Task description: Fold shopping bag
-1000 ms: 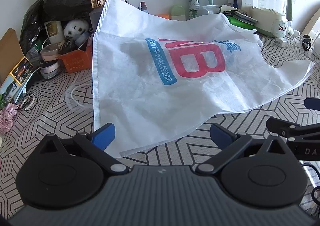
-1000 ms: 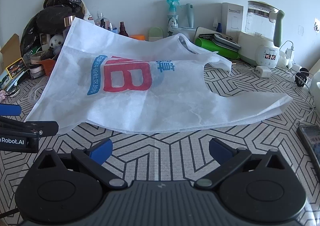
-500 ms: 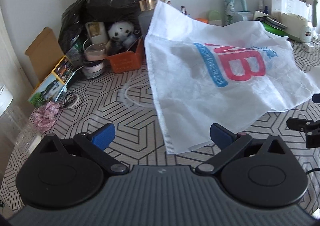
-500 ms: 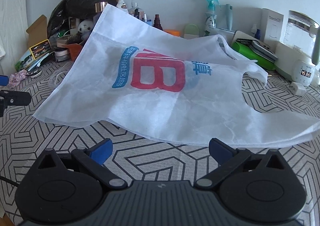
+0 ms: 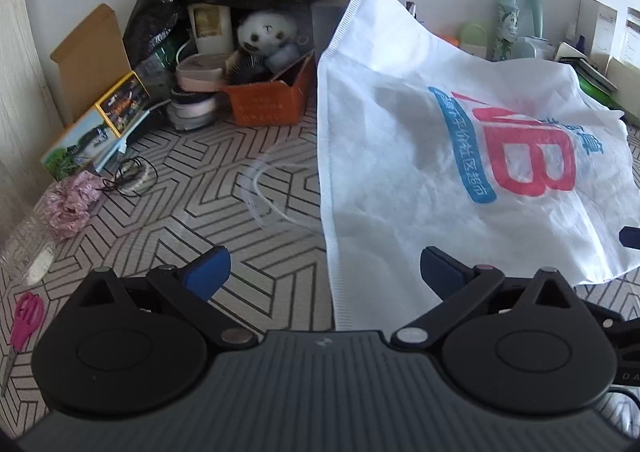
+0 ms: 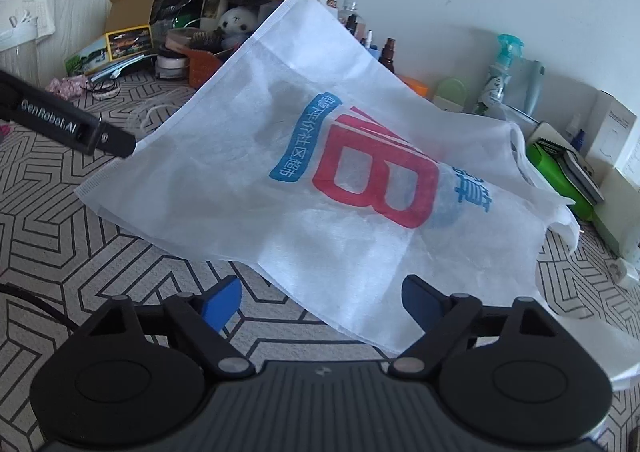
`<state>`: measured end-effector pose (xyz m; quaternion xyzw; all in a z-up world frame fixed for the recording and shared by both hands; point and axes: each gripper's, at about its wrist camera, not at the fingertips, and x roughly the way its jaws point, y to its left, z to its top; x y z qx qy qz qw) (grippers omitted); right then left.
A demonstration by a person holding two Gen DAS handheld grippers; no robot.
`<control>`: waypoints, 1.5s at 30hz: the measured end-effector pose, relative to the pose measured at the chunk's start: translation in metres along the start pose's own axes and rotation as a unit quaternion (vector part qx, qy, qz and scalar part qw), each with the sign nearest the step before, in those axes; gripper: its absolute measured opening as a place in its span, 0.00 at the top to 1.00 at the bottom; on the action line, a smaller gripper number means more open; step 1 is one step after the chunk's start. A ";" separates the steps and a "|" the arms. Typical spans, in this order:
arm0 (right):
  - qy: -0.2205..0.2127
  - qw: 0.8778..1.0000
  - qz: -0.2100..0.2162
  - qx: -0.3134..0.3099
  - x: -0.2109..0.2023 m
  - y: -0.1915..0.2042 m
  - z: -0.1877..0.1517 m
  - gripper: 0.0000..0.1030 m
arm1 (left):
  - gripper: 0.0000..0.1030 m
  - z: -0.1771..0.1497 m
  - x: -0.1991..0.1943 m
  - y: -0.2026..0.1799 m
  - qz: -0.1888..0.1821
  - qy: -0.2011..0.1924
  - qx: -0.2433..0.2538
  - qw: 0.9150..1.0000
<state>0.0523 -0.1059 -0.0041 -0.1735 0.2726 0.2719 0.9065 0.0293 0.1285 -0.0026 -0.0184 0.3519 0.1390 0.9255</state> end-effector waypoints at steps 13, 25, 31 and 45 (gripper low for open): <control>-0.031 0.994 0.094 0.046 -0.009 -0.009 0.001 0.95 | 0.00 -0.002 -0.016 0.014 -0.009 -0.013 -0.019 1.000; -0.035 0.988 0.152 0.001 -0.061 0.020 -0.031 0.94 | 0.00 -0.022 -0.082 0.015 -0.019 -0.056 0.010 0.998; -0.033 0.985 0.171 0.011 -0.066 0.032 -0.045 0.78 | 0.00 -0.036 -0.088 0.005 -0.040 -0.044 0.034 0.998; -0.012 0.984 0.094 0.149 -0.129 -0.049 -0.098 0.39 | 0.00 -0.039 -0.065 -0.069 -0.130 0.001 0.098 0.987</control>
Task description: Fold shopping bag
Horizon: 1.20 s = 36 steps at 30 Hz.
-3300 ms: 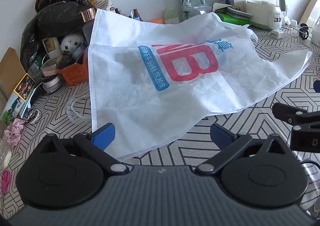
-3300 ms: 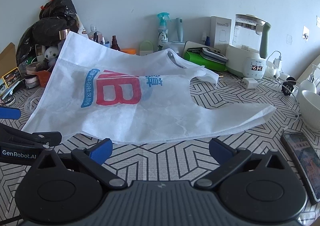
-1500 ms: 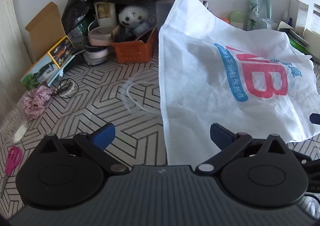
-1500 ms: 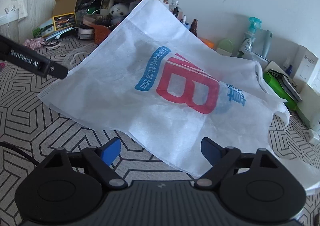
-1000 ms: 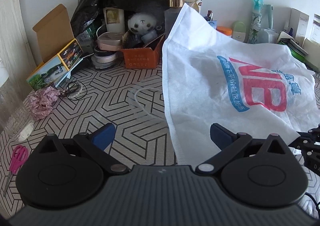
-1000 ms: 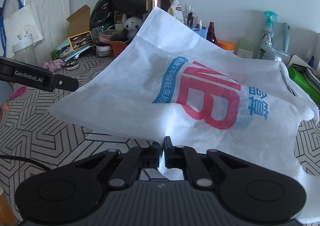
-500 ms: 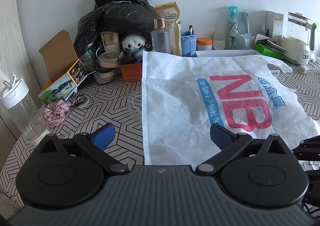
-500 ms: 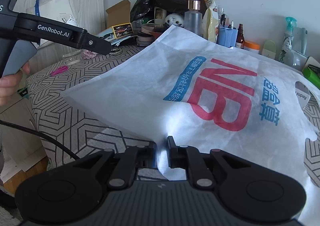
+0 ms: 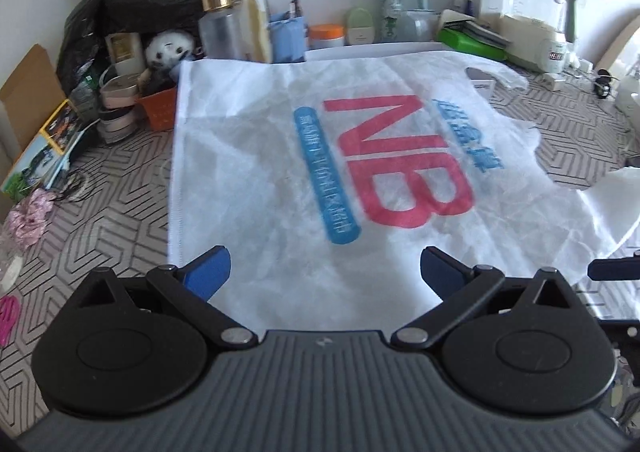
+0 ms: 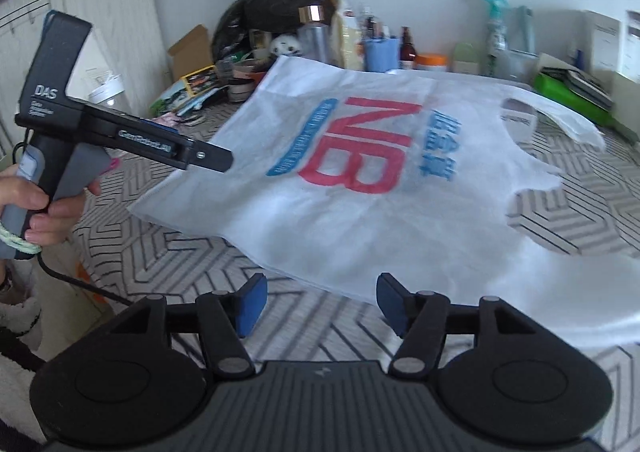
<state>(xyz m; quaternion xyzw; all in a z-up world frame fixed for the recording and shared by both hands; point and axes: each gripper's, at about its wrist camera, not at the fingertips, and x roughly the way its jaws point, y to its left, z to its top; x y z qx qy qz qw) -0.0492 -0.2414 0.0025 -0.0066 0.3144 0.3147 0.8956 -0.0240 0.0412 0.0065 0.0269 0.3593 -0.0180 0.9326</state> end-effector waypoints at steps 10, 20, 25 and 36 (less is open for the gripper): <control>-0.041 0.981 -0.060 0.182 -0.030 -0.094 -0.030 0.39 | 0.00 0.015 0.027 -0.098 -0.058 -0.004 0.129 0.990; -0.079 0.958 -0.013 0.276 -0.011 -0.131 -0.015 0.37 | 0.00 0.003 0.048 -0.053 -0.034 0.052 0.077 0.995; -0.083 0.959 -0.015 0.271 0.009 -0.128 -0.002 0.62 | 0.00 -0.002 0.056 -0.038 -0.064 0.052 0.038 0.996; -0.101 0.954 0.100 0.262 0.033 -0.098 0.033 0.94 | 0.00 -0.005 0.057 -0.037 -0.072 0.032 0.043 0.996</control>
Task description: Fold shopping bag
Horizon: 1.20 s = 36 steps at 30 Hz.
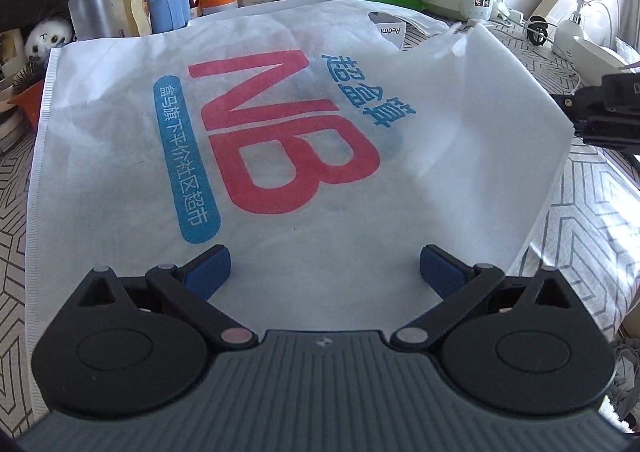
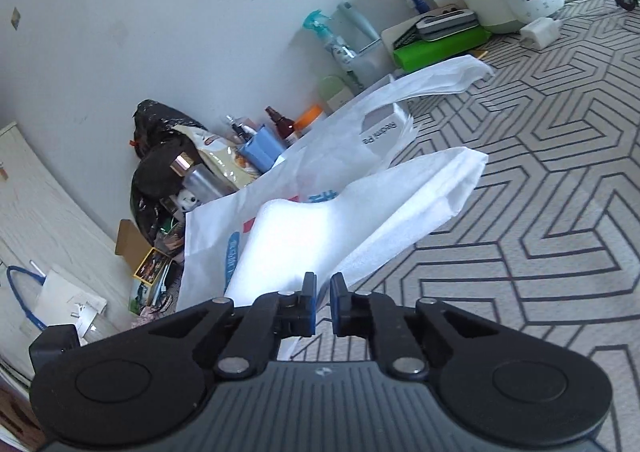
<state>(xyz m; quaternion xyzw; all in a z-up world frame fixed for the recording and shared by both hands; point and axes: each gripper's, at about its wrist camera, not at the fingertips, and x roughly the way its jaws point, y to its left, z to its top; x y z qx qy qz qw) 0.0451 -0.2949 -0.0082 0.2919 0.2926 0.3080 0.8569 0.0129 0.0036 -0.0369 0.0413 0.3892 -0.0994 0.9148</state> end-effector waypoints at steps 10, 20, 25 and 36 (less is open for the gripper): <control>0.067 0.994 0.057 -0.066 0.042 0.058 0.003 0.94 | 0.00 -0.002 0.000 0.001 -0.001 -0.019 -0.003 1.000; 0.065 0.995 0.062 0.036 0.023 0.017 -0.025 0.44 | 0.00 -0.004 0.001 0.002 -0.007 -0.025 0.000 1.000; 0.037 0.992 0.075 0.099 0.029 0.001 -0.012 0.33 | 0.00 -0.005 0.000 0.004 -0.009 -0.026 0.002 1.000; -0.010 0.978 0.070 0.199 0.048 -0.027 0.001 0.47 | 0.00 -0.003 0.000 0.007 -0.011 -0.024 0.001 1.000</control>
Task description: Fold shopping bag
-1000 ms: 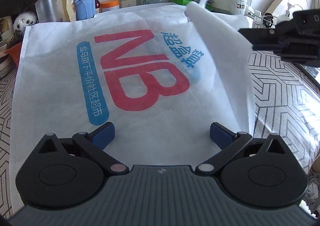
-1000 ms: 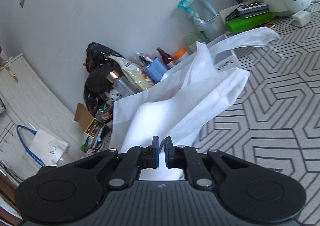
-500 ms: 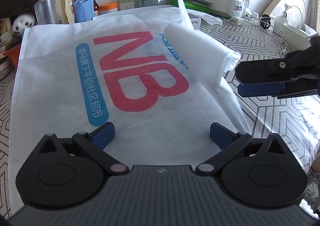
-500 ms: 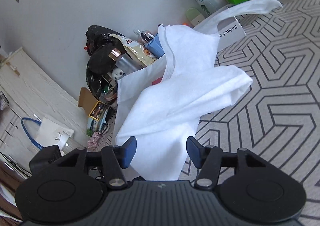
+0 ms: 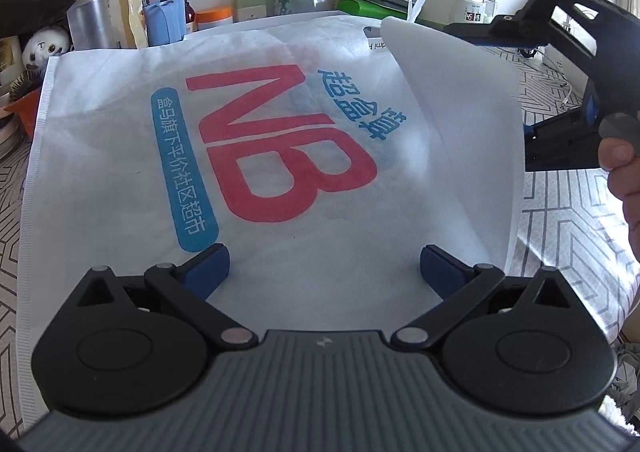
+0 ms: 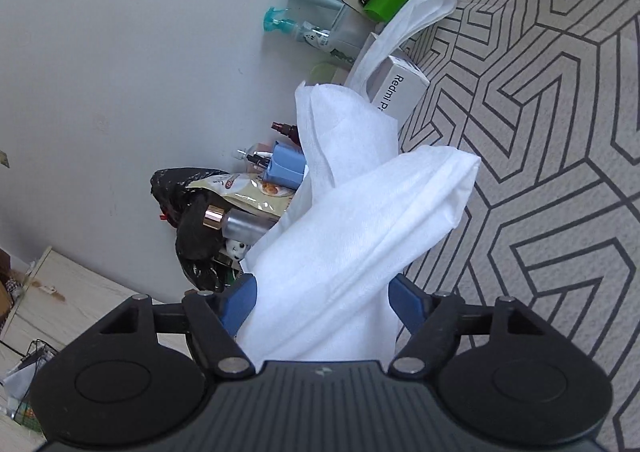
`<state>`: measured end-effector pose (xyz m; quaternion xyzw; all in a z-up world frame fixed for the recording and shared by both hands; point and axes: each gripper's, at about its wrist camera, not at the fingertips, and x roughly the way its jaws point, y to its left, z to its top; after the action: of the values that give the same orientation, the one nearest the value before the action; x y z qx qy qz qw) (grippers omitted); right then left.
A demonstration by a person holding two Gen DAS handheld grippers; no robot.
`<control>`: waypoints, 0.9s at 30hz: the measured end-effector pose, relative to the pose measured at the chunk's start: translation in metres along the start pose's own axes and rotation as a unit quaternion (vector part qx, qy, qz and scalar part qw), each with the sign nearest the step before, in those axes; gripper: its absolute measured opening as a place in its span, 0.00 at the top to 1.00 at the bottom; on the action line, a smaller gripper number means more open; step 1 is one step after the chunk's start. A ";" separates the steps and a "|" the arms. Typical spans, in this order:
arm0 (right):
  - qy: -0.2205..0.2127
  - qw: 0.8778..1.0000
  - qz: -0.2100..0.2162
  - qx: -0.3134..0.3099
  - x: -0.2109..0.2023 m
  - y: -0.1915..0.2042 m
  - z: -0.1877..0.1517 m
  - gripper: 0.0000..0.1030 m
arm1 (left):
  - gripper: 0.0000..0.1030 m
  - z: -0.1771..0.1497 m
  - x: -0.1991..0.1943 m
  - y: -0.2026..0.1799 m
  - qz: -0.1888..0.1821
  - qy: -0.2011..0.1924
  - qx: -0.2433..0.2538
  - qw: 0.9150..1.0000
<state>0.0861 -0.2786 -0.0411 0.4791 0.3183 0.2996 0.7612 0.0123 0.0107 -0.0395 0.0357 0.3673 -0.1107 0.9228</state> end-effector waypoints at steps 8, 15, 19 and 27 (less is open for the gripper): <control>-0.026 0.992 0.021 -0.121 -0.003 0.040 -0.007 0.89 | 0.00 -0.010 -0.051 0.017 0.062 -0.020 -0.002 0.998; 0.022 0.964 0.080 -0.252 0.005 0.099 -0.034 0.94 | 0.00 -0.038 -0.050 0.073 0.090 0.031 -0.089 0.991; 0.088 0.935 0.115 -0.323 0.036 0.136 -0.069 0.94 | 0.00 -0.045 -0.050 0.076 0.086 0.003 -0.083 0.993; 0.179 0.912 0.099 -0.355 0.068 0.141 -0.105 0.98 | 0.00 -0.052 -0.051 0.076 0.084 -0.017 -0.079 0.993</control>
<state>0.0258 -0.1190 0.0399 0.1449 0.2732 0.5470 0.7779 -0.0412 0.1019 -0.0439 -0.0086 0.3548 -0.0044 0.9349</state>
